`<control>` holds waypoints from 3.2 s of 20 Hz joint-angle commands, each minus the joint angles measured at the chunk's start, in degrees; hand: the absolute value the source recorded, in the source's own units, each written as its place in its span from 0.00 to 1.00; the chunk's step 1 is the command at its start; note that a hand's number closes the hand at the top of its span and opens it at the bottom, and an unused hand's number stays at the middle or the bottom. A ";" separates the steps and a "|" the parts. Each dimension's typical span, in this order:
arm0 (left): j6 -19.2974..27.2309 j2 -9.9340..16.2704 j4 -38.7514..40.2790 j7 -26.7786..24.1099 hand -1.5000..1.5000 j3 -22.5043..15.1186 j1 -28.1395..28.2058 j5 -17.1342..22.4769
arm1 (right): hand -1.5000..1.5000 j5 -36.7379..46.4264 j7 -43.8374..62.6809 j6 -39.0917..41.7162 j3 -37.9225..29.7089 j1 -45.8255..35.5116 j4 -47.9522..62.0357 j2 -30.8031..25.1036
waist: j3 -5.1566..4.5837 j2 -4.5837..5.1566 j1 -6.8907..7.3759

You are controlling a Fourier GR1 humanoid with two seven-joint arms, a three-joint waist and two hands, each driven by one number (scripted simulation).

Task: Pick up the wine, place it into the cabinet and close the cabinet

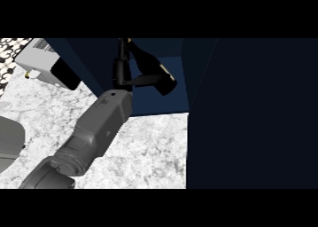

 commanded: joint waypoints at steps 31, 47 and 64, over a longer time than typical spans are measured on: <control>5.61 0.05 -32.88 2.05 0.00 -32.00 25.33 22.34 | 0.00 1.43 4.04 -3.26 2.47 1.88 -6.64 0.17 | -0.11 -1.60 2.58; 25.52 2.60 -70.69 10.34 0.00 -46.19 44.87 11.28 | 0.00 -1.81 2.83 -2.15 -2.28 6.94 -10.29 -1.87 | -0.06 -1.56 4.35; 27.03 15.86 -99.61 15.93 0.00 -53.57 64.67 2.16 | 0.00 -6.74 3.91 1.09 -1.72 5.69 -6.64 -2.54 | -0.05 -1.43 4.35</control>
